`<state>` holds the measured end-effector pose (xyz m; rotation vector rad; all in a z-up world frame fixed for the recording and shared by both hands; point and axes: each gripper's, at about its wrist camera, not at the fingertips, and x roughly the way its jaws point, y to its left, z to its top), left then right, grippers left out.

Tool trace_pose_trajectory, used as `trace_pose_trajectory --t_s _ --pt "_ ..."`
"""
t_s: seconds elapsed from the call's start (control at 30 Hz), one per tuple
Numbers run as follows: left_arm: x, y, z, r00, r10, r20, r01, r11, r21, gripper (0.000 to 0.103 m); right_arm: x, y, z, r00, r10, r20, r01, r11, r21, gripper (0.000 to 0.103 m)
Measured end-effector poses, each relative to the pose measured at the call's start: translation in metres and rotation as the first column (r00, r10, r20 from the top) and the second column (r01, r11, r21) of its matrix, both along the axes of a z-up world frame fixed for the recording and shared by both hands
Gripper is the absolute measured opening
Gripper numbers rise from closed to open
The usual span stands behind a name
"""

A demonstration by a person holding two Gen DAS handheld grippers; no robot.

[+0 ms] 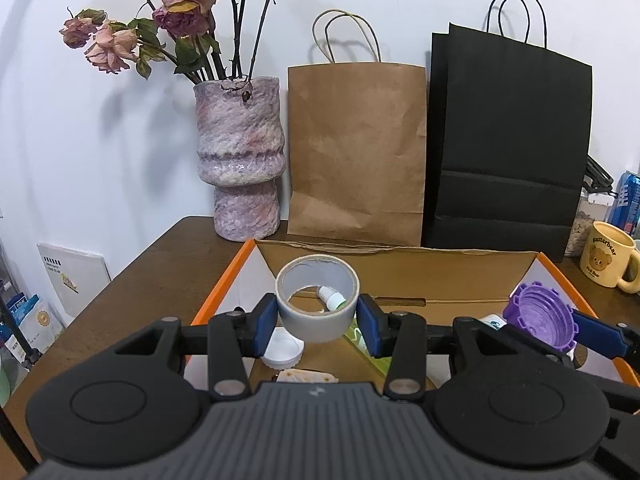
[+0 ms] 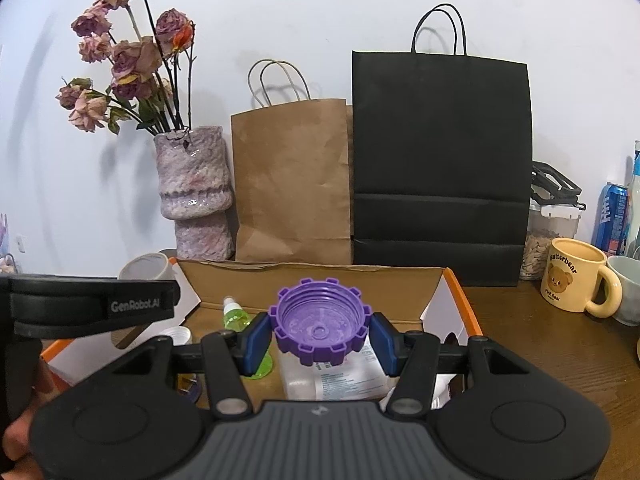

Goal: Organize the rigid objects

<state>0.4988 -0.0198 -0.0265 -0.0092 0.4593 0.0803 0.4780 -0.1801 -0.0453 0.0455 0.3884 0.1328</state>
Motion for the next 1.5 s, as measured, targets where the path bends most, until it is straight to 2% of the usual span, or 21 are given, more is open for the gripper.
trace_pose_trajectory --t_s 0.2,0.23,0.27,0.3,0.33,0.37,0.4,0.43,0.47,0.5,1.1,1.5 --pt "0.001 0.002 -0.001 1.000 0.000 0.001 0.000 1.000 0.010 0.046 0.000 0.000 -0.002 1.000 -0.001 -0.006 0.001 1.000 -0.008 0.053" --pt "0.001 0.002 0.000 1.000 0.000 0.003 0.000 1.000 0.010 0.050 0.000 0.000 -0.002 1.000 -0.001 -0.009 0.001 1.000 -0.009 0.053" --pt "0.000 0.002 0.000 1.000 -0.001 0.004 0.001 1.000 0.009 0.058 0.000 0.000 -0.002 1.000 -0.004 -0.010 0.004 1.000 -0.009 0.054" --pt "0.000 0.003 0.000 1.000 0.001 0.007 -0.001 1.000 0.010 0.064 0.001 -0.001 -0.003 1.000 -0.006 -0.013 0.006 1.000 -0.009 0.062" --pt "-0.001 0.003 0.000 1.000 0.006 0.011 -0.006 1.000 0.012 0.078 0.001 -0.002 -0.003 1.000 -0.012 -0.016 0.012 1.000 -0.008 0.069" --pt "-0.001 0.004 0.001 1.000 0.012 0.015 -0.012 1.000 0.015 0.092 0.000 -0.003 -0.003 1.000 -0.022 -0.013 0.022 1.000 -0.005 0.084" --pt "-0.002 0.005 0.001 1.000 0.014 0.022 -0.015 1.000 0.015 0.097 -0.001 -0.004 -0.003 1.000 -0.031 -0.006 0.031 1.000 -0.001 0.095" --pt "-0.003 0.006 0.002 0.999 0.016 0.034 -0.016 1.000 0.012 0.103 -0.002 -0.006 -0.003 0.999 -0.040 0.004 0.040 0.999 0.004 0.098" --pt "-0.004 0.007 0.003 0.999 0.016 0.042 -0.017 1.000 0.009 0.103 -0.002 -0.007 -0.003 0.999 -0.045 0.009 0.045 0.999 0.005 0.103" --pt "-0.004 0.007 0.004 0.999 0.020 0.044 -0.020 1.000 0.007 0.103 -0.002 -0.007 -0.003 0.999 -0.052 0.011 0.052 0.999 0.004 0.103" --pt "-0.006 0.011 0.005 0.999 0.023 0.028 -0.023 1.000 -0.009 0.103 -0.003 -0.012 -0.004 0.997 -0.076 -0.006 0.076 0.997 0.014 0.103" --pt "-0.025 0.018 0.013 0.999 0.026 0.040 -0.025 0.999 -0.021 0.103 -0.019 -0.021 0.002 0.996 -0.088 0.003 0.088 0.996 0.022 0.103"
